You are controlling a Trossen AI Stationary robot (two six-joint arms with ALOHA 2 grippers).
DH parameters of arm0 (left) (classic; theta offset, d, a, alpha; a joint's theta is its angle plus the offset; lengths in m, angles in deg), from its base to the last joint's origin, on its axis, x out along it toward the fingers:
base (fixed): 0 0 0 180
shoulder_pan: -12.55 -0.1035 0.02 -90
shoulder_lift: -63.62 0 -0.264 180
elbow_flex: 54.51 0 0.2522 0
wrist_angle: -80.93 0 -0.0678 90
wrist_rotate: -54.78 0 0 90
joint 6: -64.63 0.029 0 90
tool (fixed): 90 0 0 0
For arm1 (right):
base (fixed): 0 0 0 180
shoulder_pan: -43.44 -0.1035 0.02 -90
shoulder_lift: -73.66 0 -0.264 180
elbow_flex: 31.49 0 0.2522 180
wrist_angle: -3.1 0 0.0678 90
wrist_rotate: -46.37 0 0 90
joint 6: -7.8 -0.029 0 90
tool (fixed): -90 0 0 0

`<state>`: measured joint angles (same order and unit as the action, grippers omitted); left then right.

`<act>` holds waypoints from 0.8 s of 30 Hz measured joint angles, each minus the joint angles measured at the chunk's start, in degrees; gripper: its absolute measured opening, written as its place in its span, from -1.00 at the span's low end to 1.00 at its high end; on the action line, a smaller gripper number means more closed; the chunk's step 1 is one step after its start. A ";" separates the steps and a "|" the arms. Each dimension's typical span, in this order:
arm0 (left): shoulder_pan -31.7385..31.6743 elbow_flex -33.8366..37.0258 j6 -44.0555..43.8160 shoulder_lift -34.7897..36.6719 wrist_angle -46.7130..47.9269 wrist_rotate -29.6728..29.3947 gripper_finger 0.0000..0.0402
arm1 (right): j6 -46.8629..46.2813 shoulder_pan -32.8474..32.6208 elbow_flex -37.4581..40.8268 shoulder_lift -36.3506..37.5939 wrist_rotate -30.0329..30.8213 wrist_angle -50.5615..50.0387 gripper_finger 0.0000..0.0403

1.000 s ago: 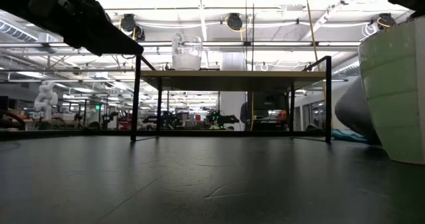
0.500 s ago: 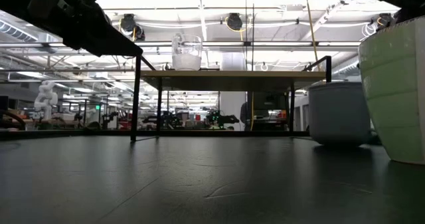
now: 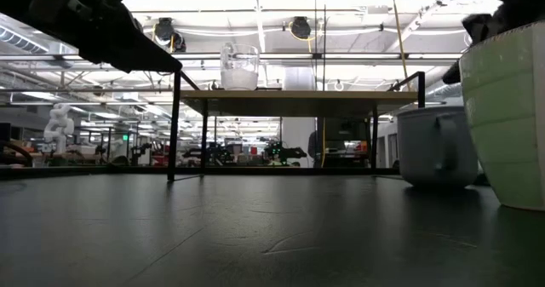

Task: Stack small to large cups/mugs on shelf
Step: Put the gray mug on the shelf

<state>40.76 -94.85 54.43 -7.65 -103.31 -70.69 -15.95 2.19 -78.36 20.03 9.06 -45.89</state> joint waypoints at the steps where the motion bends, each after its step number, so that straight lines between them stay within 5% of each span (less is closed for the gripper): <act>1: 0.00 -0.01 0.00 0.00 0.00 0.00 -0.96 | 3.27 0.14 0.00 0.00 -0.49 1.74 -1.00; 5: 0.00 -0.01 0.00 0.00 0.26 0.01 -0.96 | 12.64 1.81 -0.01 0.47 -4.70 10.04 -1.00; 11: 0.00 -0.01 0.00 0.00 1.47 0.01 -0.96 | 13.84 8.38 -1.56 2.70 -19.18 13.77 -0.95; 24: 0.02 -0.01 0.96 0.00 1.62 0.02 -0.96 | 12.23 20.34 -10.26 3.48 -35.68 -1.17 -0.53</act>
<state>40.78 -94.85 55.39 -7.65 -101.69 -70.67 -3.72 22.53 -88.61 23.51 -26.62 -47.06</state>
